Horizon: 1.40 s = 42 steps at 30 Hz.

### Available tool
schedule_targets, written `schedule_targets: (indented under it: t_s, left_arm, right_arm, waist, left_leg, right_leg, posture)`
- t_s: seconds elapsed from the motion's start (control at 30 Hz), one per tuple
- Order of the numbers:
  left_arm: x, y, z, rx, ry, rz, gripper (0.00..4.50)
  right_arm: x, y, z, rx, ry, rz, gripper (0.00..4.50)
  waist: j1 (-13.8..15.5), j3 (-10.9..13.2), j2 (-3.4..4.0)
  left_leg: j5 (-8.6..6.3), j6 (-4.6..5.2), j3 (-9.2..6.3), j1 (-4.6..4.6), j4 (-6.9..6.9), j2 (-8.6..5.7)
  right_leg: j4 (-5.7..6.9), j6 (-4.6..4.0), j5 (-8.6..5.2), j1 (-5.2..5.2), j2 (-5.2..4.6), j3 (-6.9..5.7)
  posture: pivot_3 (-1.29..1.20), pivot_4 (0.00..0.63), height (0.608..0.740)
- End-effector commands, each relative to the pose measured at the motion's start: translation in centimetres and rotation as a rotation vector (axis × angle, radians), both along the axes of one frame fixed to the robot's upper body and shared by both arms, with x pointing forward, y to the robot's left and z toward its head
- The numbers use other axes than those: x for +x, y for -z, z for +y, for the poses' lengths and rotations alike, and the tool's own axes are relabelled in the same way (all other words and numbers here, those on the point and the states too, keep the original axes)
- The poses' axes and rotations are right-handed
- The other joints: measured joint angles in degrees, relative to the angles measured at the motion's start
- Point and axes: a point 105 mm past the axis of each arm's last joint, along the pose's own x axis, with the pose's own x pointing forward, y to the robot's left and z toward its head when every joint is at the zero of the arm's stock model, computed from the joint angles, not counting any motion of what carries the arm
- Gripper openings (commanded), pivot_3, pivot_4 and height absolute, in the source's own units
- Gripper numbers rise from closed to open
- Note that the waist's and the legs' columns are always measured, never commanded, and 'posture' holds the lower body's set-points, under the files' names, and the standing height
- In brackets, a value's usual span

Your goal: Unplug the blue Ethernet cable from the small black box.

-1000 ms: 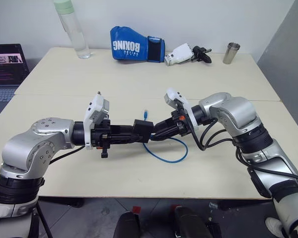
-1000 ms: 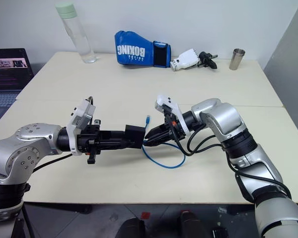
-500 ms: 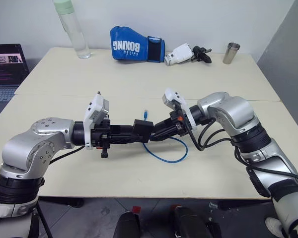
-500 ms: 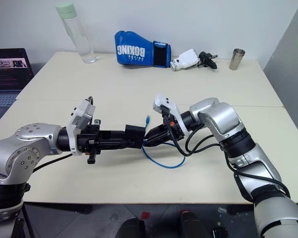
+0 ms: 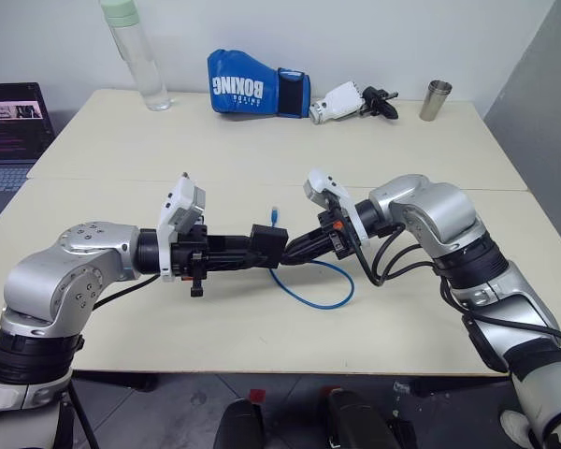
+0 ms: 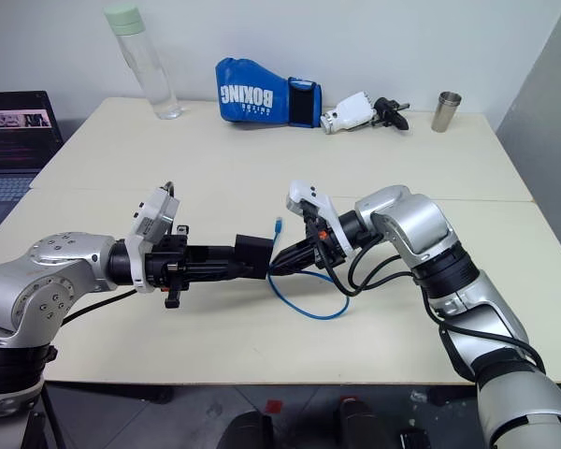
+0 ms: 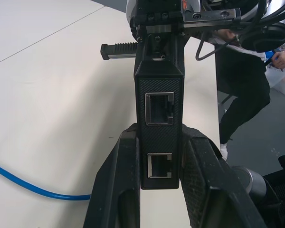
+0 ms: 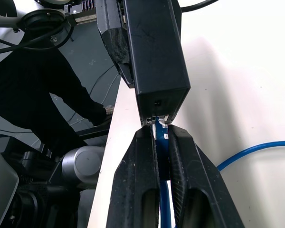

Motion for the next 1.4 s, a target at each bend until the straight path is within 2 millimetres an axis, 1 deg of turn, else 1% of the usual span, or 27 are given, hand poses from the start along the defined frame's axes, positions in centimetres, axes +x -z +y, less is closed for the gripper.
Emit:
schedule_targets:
  t_s: [0.03, 0.13, 0.3, 0.4, 0.5, 0.57, 0.6, 0.67, 0.73, 0.8, 0.87, 0.93, 0.97, 1.03, 1.07, 1.13, 1.23, 1.27, 1.37, 1.4]
  left_arm:
    - [-0.7, -0.6, -0.7, 0.002, 0.056, -0.033, 0.78]
    - [-0.8, -0.7, -0.4, 0.004, 0.045, -0.03, 0.78]
    - [0.1, -1.5, 1.3, -0.023, -0.044, -0.036, 0.78]
    - [0.4, -1.7, 2.1, -0.024, -0.081, -0.034, 0.78]
    - [0.4, -1.7, 2.3, -0.023, -0.1, -0.036, 0.78]
    - [0.6, -1.7, 2.5, -0.027, -0.12, -0.035, 0.78]
    - [0.7, -1.7, 2.7, -0.03, -0.131, -0.033, 0.78]
    - [0.9, -1.6, 2.8, -0.035, -0.146, -0.027, 0.78]
    - [0.9, -1.4, 2.8, -0.039, -0.152, -0.022, 0.78]
    - [1.0, -1.3, 2.6, -0.041, -0.152, -0.019, 0.78]
    - [1.2, -1.2, 2.4, -0.043, -0.152, -0.017, 0.78]
    - [1.3, -1.2, 2.2, -0.046, -0.149, -0.017, 0.78]
    - [1.4, -1.2, 2.1, -0.048, -0.147, -0.017, 0.78]
    - [1.5, -1.3, 1.9, -0.049, -0.143, -0.017, 0.78]
    - [1.5, -1.3, 1.9, -0.051, -0.142, -0.016, 0.78]
    - [1.5, -1.3, 1.9, -0.054, -0.145, -0.015, 0.78]
    - [1.4, -1.2, 1.9, -0.065, -0.157, -0.012, 0.78]
    - [1.5, -1.2, 2.0, -0.066, -0.168, -0.016, 0.78]
    - [1.9, -1.2, 2.4, -0.071, -0.216, -0.045, 0.78]
    - [2.5, -1.2, 2.9, -0.071, -0.264, -0.076, 0.78]
  right_arm:
    - [0.1, -1.2, -0.1, 0.013, -0.005, -0.048, 0.01]
    - [0.4, -0.6, -0.8, -0.007, 0.01, -0.049, 0.01]
    - [1.1, 0.8, -3.2, -0.052, 0.075, -0.054, 0.01]
    - [2.0, 1.6, -5.5, -0.083, 0.16, -0.068, 0.01]
    - [3.1, 1.9, -7.3, -0.088, 0.256, -0.095, 0.01]
    - [4.4, 1.7, -8.8, -0.073, 0.364, -0.123, 0.01]
    - [5.9, 1.7, -10.1, -0.069, 0.481, -0.146, 0.01]
    - [7.7, 1.9, -12.1, -0.072, 0.639, -0.172, 0.01]
    - [8.8, 2.4, -13.7, -0.088, 0.743, -0.195, 0.01]
    - [9.8, 3.2, -14.9, -0.105, 0.84, -0.214, 0.01]
    - [10.8, 3.7, -15.5, -0.105, 0.927, -0.233, 0.01]
    - [11.9, 3.8, -16.0, -0.1, 1.007, -0.265, 0.71]
    - [12.4, 3.7, -16.1, -0.092, 1.044, -0.277, 0.79]
    - [13.0, 3.7, -16.2, -0.08, 1.079, -0.285, 1.4]
    - [13.1, 3.7, -16.1, -0.072, 1.086, -0.28, 1.54]
    - [13.3, 3.5, -16.0, -0.057, 1.093, -0.274, 2.1]
    - [13.5, 3.2, -16.3, -0.056, 1.099, -0.287, 2.83]
    - [13.5, 2.9, -16.4, -0.052, 1.1, -0.298, 3.11]
    - [13.6, 1.3, -16.4, 0.0, 1.102, -0.321, 3.59]
    - [13.2, 0.3, -15.7, 0.041, 1.048, -0.331, 3.85]
  waist:
    - [0.0, 0.0, 0.0]
    - [0.0, 0.0, 0.0]
    - [0.1, 0.0, 0.0]
    - [0.1, 0.0, 0.0]
    - [0.1, 0.0, 0.0]
    - [0.1, 0.0, -0.01]
    - [0.1, 0.0, 0.0]
    - [0.0, 0.0, -0.01]
    - [0.0, 0.0, -0.02]
    - [0.0, 0.0, -0.02]
    - [0.0, 0.0, -0.02]
    - [-0.3, 0.0, -0.02]
    - [-0.4, 0.0, -0.02]
    - [-0.7, 0.0, 0.0]
    - [-0.8, 0.0, 0.0]
    - [-1.2, 0.0, 0.01]
    - [-1.3, 0.0, 0.01]
    - [-1.3, 0.0, 0.01]
    - [-1.3, 0.0, 0.02]
    - [-1.3, 0.0, 0.03]
  left_leg:
    - [0.0, 0.0, 0.0, 0.0, 0.0, 0.0]
    - [0.0, 0.0, 0.0, 0.0, 0.0, 0.0]
    - [0.0, 0.0, -0.01, 0.0, 0.0, 0.0]
    - [0.0, 0.0, 0.02, -0.01, 0.0, -0.01]
    - [0.0, 0.0, 0.02, 0.0, -0.01, -0.01]
    - [0.0, 0.0, 0.03, 0.0, -0.01, -0.01]
    - [0.0, 0.0, 0.05, 0.0, -0.01, -0.01]
    - [0.0, 0.0, 0.05, 0.0, -0.02, -0.01]
    - [0.0, 0.0, 0.07, 0.0, -0.01, -0.01]
    - [0.0, 0.0, 0.1, 0.0, -0.03, -0.01]
    - [0.0, 0.0, 0.12, -0.01, -0.05, -0.01]
    - [0.0, 0.0, 0.14, 0.0, -0.05, -0.01]
    - [0.0, -0.01, 0.15, -0.01, -0.05, 0.0]
    - [0.01, -0.01, 0.15, -0.01, -0.05, -0.01]
    - [0.01, -0.02, 0.15, -0.02, -0.06, -0.01]
    - [0.01, -0.02, 0.17, -0.02, -0.06, -0.01]
    - [0.01, -0.03, 0.15, -0.02, -0.07, 0.0]
    - [0.01, -0.03, 0.15, -0.01, -0.07, 0.0]
    - [0.01, -0.02, 0.15, -0.01, -0.07, 0.0]
    - [0.01, -0.02, 0.15, -0.01, -0.07, 0.0]
  right_leg:
    - [0.0, 0.0, 0.0, 0.0, 0.0, 0.0]
    - [0.0, 0.0, 0.0, 0.0, 0.0, 0.0]
    - [-0.01, 0.0, 0.0, 0.01, 0.0, -0.01]
    - [-0.03, 0.0, 0.0, 0.0, -0.02, 0.01]
    - [-0.03, 0.0, -0.01, 0.0, -0.01, 0.01]
    - [-0.03, 0.0, -0.01, -0.01, -0.01, 0.02]
    - [-0.03, 0.0, 0.0, -0.01, -0.01, 0.04]
    - [-0.03, 0.0, 0.0, -0.01, -0.01, 0.05]
    - [-0.03, 0.01, 0.0, -0.01, -0.02, 0.07]
    - [-0.04, 0.0, 0.0, -0.02, -0.02, 0.09]
    - [-0.06, 0.01, 0.0, -0.03, -0.02, 0.11]
    - [-0.05, 0.0, 0.0, -0.04, -0.02, 0.13]
    - [-0.04, 0.0, 0.0, -0.04, -0.01, 0.14]
    - [-0.04, 0.0, 0.0, -0.04, -0.01, 0.14]
    - [-0.04, 0.0, 0.0, -0.04, -0.02, 0.15]
    - [-0.04, 0.01, 0.0, -0.04, -0.02, 0.15]
    - [-0.04, 0.01, 0.0, -0.04, -0.02, 0.14]
    - [-0.04, 0.01, 0.0, -0.04, -0.02, 0.14]
    - [-0.04, 0.01, 0.0, -0.03, -0.02, 0.15]
    - [-0.04, 0.01, 0.0, -0.03, -0.03, 0.15]
  posture:
    - [0.0, 0.15, 0.74]
    - [0.0, 0.15, 0.74]
    - [0.0, 0.15, 0.74]
    - [0.0, 0.15, 0.74]
    - [0.0, 0.15, 0.74]
    - [0.0, 0.15, 0.74]
    - [0.0, 0.15, 0.74]
    - [0.0, 0.15, 0.74]
    - [0.0, 0.15, 0.74]
    - [0.0, 0.15, 0.74]
    - [0.0, 0.15, 0.74]
    - [0.0, 0.15, 0.74]
    - [0.0, 0.15, 0.74]
    - [0.0, 0.15, 0.74]
    - [0.0, 0.15, 0.74]
    - [0.0, 0.15, 0.74]
    - [0.0, 0.15, 0.74]
    - [0.0, 0.15, 0.74]
    - [0.0, 0.15, 0.74]
    - [0.0, 0.15, 0.74]
